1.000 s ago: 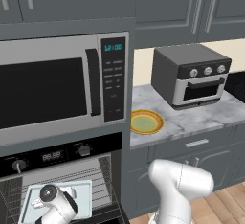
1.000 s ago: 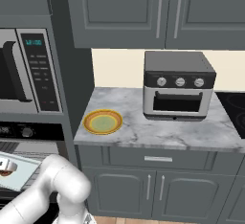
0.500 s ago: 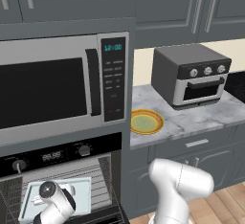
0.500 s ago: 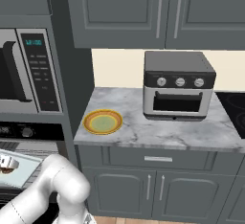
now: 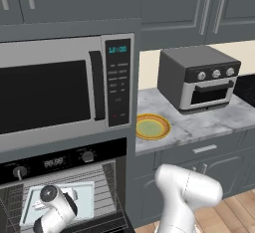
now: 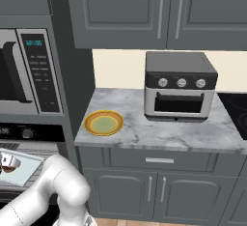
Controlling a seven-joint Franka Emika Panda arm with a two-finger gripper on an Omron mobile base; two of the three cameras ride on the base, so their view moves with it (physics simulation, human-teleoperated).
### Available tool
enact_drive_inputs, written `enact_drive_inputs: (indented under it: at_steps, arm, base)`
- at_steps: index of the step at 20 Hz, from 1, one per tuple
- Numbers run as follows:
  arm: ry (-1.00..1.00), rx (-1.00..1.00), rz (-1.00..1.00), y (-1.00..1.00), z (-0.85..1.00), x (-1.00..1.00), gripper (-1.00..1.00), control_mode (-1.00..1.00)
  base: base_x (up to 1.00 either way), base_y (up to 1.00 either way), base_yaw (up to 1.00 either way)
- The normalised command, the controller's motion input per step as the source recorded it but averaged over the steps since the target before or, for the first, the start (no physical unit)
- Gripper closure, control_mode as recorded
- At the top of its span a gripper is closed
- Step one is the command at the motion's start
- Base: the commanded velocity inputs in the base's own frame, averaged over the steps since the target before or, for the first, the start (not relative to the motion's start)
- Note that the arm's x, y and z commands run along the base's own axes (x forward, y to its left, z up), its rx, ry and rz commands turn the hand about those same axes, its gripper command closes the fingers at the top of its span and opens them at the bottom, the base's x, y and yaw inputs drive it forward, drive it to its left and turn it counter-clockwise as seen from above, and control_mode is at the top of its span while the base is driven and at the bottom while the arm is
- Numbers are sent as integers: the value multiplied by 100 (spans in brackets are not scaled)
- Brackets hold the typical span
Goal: Take the baked cake out of the oven and place it on the plate for cooling. Then close the oven door.
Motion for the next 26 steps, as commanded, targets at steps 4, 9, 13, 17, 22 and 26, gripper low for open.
enact_drive_inputs:
  at_steps: [4,9,13,17,22,26]
  arm:
    - [0,0,0,2,-29,-29,100,-100]
    - [0,0,0,0,-24,-44,100,-100]
    - [0,0,0,0,-2,-33,100,-100]
    - [-1,1,0,-7,11,-27,100,-100]
    - [0,2,0,-12,27,-30,100,-100]
    - [0,1,0,-21,38,-31,100,-100]
  base:
    - [0,0,0]
    - [0,0,0]
    - [0,0,0]
    - [0,0,0]
    - [0,0,0]
    - [0,0,0]
